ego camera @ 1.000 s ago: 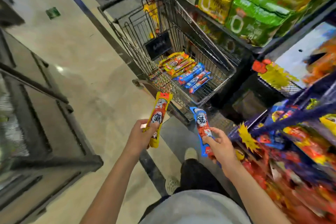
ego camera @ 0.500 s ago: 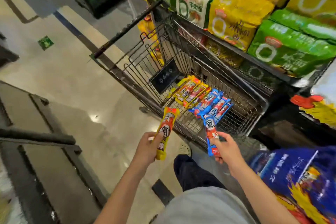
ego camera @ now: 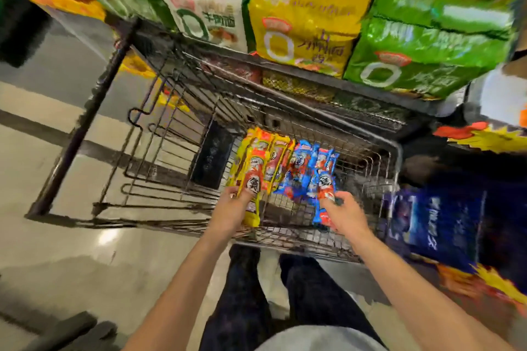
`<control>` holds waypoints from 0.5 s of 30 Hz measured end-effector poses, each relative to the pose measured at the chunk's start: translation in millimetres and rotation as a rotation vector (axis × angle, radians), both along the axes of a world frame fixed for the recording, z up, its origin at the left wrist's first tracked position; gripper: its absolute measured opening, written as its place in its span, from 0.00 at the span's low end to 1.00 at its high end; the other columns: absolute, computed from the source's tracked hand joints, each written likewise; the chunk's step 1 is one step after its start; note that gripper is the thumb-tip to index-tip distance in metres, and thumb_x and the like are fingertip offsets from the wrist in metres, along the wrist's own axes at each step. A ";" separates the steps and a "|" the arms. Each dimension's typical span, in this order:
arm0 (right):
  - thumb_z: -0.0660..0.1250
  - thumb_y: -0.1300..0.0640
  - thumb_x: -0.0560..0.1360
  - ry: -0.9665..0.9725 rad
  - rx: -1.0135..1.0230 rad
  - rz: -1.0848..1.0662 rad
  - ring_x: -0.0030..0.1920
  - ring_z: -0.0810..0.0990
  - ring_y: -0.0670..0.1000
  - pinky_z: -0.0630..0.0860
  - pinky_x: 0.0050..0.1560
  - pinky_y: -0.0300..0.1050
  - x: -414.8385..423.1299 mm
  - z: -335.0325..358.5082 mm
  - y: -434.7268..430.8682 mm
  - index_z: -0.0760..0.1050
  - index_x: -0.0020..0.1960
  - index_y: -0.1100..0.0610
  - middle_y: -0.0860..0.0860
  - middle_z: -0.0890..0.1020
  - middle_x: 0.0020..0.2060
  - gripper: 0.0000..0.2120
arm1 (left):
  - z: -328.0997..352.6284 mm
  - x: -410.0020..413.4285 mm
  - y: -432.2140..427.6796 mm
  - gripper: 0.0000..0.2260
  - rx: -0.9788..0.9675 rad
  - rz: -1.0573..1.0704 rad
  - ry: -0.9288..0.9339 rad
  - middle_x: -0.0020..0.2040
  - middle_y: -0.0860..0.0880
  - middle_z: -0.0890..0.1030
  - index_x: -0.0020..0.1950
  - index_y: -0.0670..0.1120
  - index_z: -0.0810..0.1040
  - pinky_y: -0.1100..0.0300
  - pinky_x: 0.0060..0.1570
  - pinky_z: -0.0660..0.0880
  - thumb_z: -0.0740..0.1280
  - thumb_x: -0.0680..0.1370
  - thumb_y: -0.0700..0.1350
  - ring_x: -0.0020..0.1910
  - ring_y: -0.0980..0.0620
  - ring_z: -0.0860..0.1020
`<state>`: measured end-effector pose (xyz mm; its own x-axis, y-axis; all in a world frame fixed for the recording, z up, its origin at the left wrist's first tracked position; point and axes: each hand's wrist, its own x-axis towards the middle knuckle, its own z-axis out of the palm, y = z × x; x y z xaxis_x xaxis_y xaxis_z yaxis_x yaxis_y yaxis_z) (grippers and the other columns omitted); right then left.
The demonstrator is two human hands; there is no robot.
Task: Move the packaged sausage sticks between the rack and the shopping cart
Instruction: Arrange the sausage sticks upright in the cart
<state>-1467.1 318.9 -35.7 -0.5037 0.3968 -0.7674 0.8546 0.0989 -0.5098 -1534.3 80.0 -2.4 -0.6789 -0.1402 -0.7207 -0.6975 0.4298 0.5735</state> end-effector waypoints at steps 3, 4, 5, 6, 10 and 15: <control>0.70 0.44 0.71 -0.035 0.058 -0.074 0.42 0.84 0.54 0.81 0.47 0.57 -10.7 -21.8 0.5 0.70 0.52 0.46 0.50 0.83 0.42 0.15 | -30.9 -35.4 8.7 0.19 0.020 -0.154 -0.043 0.42 0.52 0.75 0.68 0.42 0.68 0.64 0.24 0.72 0.63 0.81 0.50 0.36 0.56 0.73; 0.69 0.46 0.73 -0.037 0.083 -0.079 0.42 0.84 0.55 0.81 0.46 0.54 -17.2 -23.1 -1.5 0.70 0.54 0.48 0.51 0.83 0.43 0.13 | -44.7 -46.1 8.7 0.20 0.023 -0.196 -0.052 0.45 0.51 0.75 0.69 0.41 0.66 0.70 0.22 0.70 0.62 0.81 0.49 0.36 0.58 0.72; 0.68 0.48 0.75 -0.055 0.103 -0.070 0.42 0.83 0.55 0.79 0.44 0.50 -22.6 -28.6 -1.1 0.70 0.56 0.49 0.52 0.82 0.42 0.13 | -56.0 -56.8 9.6 0.20 0.029 -0.251 -0.065 0.49 0.49 0.74 0.70 0.40 0.66 0.73 0.21 0.69 0.62 0.82 0.48 0.37 0.58 0.72; 0.67 0.49 0.76 -0.080 0.120 -0.051 0.41 0.82 0.55 0.76 0.41 0.47 -28.7 -35.3 -0.2 0.70 0.58 0.51 0.52 0.81 0.41 0.13 | -70.0 -67.3 9.8 0.21 0.038 -0.284 -0.076 0.54 0.48 0.74 0.71 0.40 0.65 0.74 0.23 0.70 0.62 0.82 0.49 0.40 0.55 0.74; 0.64 0.50 0.78 -0.153 0.170 0.026 0.40 0.80 0.53 0.76 0.42 0.47 -46.4 -81.1 7.0 0.67 0.63 0.50 0.49 0.78 0.40 0.16 | -134.4 -103.2 5.2 0.25 0.051 -0.400 -0.144 0.67 0.47 0.74 0.74 0.51 0.62 0.60 0.34 0.76 0.63 0.80 0.57 0.55 0.45 0.79; 0.68 0.48 0.75 -0.184 0.137 0.009 0.46 0.79 0.55 0.77 0.52 0.51 -64.7 -133.9 8.1 0.62 0.61 0.45 0.51 0.80 0.44 0.19 | -202.6 -127.1 14.0 0.20 0.011 -0.445 -0.121 0.56 0.50 0.78 0.73 0.53 0.61 0.57 0.39 0.77 0.61 0.82 0.51 0.40 0.55 0.77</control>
